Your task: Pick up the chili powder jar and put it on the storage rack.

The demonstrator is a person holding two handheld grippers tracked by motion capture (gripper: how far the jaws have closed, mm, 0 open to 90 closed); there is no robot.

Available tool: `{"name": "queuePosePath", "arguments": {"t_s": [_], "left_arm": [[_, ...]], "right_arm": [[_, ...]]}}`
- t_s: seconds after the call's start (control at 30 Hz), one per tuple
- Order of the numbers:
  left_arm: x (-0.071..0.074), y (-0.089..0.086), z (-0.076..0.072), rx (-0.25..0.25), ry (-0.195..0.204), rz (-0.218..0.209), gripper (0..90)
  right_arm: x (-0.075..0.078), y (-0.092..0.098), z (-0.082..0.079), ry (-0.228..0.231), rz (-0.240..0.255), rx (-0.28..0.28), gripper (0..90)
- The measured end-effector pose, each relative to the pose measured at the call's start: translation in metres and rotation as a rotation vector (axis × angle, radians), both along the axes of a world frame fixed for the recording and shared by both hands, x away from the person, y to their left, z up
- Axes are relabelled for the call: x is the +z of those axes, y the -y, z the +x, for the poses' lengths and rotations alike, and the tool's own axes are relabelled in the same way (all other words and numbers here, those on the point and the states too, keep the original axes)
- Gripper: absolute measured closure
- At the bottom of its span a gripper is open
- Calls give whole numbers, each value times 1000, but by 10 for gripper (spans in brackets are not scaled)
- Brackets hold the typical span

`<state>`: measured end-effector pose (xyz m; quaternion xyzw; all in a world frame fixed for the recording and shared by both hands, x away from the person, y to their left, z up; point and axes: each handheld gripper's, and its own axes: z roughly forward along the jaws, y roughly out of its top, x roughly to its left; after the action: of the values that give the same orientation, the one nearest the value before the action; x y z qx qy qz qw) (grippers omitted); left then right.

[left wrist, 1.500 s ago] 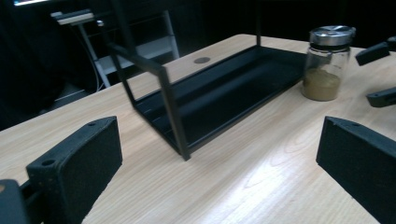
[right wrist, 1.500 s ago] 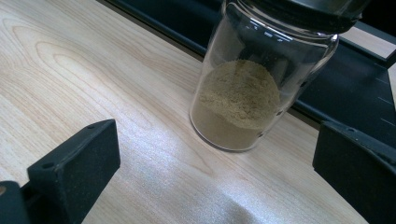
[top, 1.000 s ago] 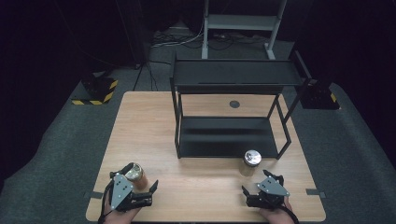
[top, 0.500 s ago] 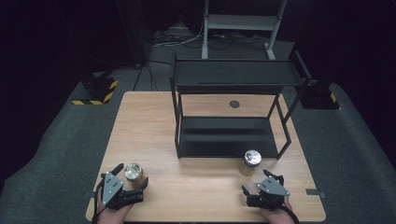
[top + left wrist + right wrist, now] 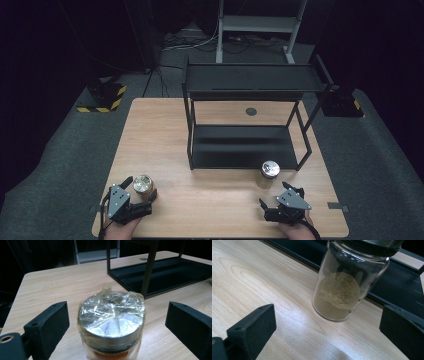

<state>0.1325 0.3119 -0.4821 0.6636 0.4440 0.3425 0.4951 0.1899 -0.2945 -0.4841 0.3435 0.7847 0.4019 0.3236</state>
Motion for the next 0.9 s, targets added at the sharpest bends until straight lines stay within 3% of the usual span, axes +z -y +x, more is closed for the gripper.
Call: {"name": "queuePosePath", "arguments": {"t_s": [0.3, 0.7, 0.9], "left_arm": [[-6, -3, 5, -3, -5, -7, 126], [-11, -6, 6, -7, 9, -21, 326], [-10, -8, 6, -10, 6, -30, 342]], "right_arm": [[1, 0, 1, -5, -1, 3, 0], [1, 0, 1, -7, 2, 1, 0], [1, 1, 1, -6, 3, 5, 0]]}}
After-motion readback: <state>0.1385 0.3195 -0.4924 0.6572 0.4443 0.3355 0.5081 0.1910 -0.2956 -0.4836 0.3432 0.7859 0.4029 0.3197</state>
